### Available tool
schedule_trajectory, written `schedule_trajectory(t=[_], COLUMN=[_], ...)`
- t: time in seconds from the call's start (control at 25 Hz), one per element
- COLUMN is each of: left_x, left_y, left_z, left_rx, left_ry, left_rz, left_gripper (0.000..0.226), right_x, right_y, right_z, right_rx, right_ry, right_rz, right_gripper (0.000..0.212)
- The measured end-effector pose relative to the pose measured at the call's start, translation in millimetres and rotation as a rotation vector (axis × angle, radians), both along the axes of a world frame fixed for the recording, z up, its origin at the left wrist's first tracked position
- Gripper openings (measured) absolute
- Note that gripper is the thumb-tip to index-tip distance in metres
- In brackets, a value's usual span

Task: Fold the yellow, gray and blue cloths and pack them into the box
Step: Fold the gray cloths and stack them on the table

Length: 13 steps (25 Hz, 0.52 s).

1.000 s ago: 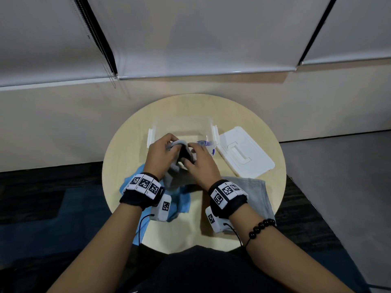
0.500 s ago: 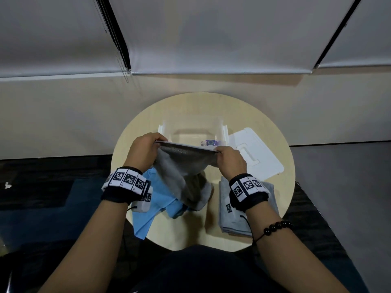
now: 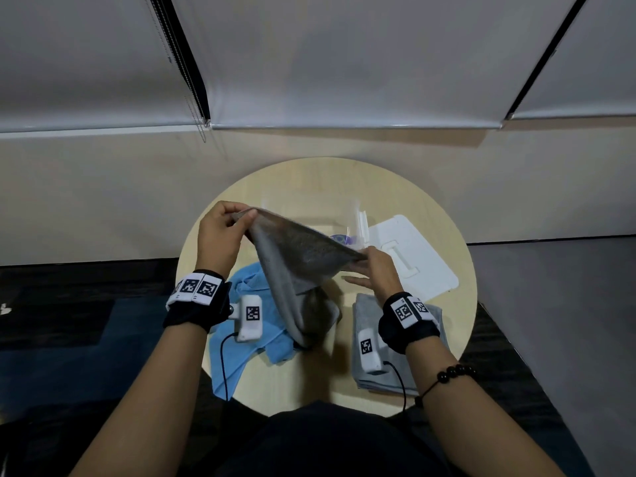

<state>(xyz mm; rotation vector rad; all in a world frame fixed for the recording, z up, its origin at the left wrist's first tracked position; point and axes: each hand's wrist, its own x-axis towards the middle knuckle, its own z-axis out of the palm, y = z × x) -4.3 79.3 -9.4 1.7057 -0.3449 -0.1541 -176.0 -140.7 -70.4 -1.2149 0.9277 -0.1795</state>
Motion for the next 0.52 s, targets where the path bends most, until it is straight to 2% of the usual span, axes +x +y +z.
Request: schedule_trajectory(t=[0.04, 0.12, 0.2, 0.24, 0.32, 0.4, 0.52], left_x=[-1, -7, -14, -18, -29, -40, -43], left_y=[-3, -11, -18, -22, -30, -37, -42], left_z=[3, 9, 10, 8, 5, 2, -1], left_rx=[-0.097, -0.124, 0.018, 0.124, 0.223, 0.177, 0.154], left_ry=[0.039, 0.06, 0.025, -0.012, -0.013, 0.081, 0.068], left_rz=[-0.059, -0.257, -0.501, -0.592, -0.684, -0.701, -0.649], left_gripper=[0.006, 0.001, 0.011, 0.015, 0.019, 0.016, 0.02], right_x=[1, 2, 4, 5, 4, 5, 7], right_y=[-3, -7, -8, -7, -8, -8, -2], right_z=[0, -1, 0, 2, 7, 12, 15], right_rx=[0.003, -0.107, -0.285, -0.319, -0.309, -0.328, -0.416], right_ry=[-0.025, -0.005, 0.069, 0.07, -0.007, -0.11, -0.2], right_rz=[-0.052, -0.15, -0.21, -0.22, -0.205, -0.109, 0.187], right_gripper=[0.041, 0.041, 0.017, 0.018, 0.046, 0.065, 0.066])
